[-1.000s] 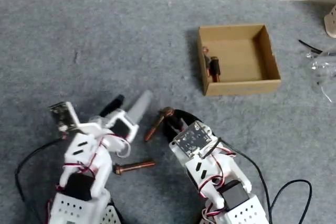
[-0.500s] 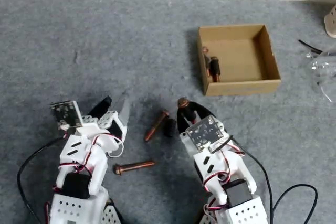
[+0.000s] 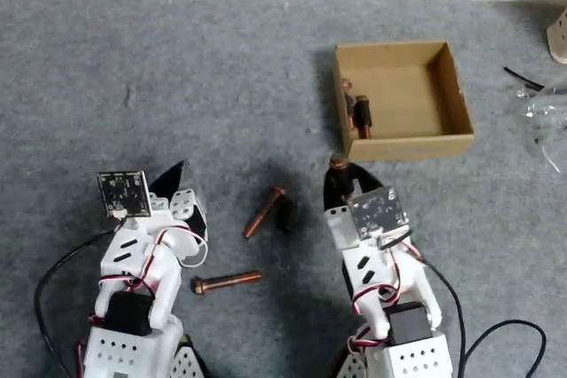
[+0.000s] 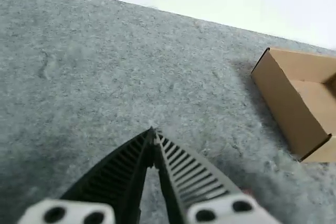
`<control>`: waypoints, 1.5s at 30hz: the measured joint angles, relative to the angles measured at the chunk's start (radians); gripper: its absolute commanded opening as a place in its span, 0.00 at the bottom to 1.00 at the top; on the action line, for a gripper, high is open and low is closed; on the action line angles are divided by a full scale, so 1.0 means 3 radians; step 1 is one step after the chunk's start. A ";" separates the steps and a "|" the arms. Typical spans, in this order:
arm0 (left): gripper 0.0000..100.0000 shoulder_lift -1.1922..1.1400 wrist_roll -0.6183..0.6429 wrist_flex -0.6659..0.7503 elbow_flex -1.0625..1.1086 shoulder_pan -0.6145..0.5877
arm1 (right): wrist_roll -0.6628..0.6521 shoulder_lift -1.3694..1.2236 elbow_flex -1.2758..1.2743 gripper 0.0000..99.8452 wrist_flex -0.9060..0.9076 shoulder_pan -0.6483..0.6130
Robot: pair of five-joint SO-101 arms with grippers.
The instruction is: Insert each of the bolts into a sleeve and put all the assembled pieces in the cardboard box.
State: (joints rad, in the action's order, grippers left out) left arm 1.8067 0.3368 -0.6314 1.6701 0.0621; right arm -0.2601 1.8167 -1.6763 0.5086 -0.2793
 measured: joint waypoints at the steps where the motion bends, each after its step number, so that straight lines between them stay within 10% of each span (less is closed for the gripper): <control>1: 0.01 0.0000 -0.0061 0.0000 0.0000 0.0000 | 0.0005 0.0000 0.0000 0.00 0.0000 0.0015; 10: 0.01 0.0000 -0.1606 0.0000 0.0020 -0.0153 | 0.0005 0.0000 0.0000 0.00 0.0000 0.0046; 22: 0.01 0.0000 -0.1596 -0.0143 0.0015 -0.0353 | -0.0225 -0.0491 0.0235 0.00 0.0000 0.0123; 45: 0.01 0.0000 -0.1596 -0.0143 0.0015 -0.0394 | -0.0230 -0.6199 0.4910 0.00 -0.0005 0.0655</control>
State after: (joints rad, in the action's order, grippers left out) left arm 1.8067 -0.1419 -0.6743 1.6747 -0.0560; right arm -0.3291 -0.0430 -0.2033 0.5071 -0.0829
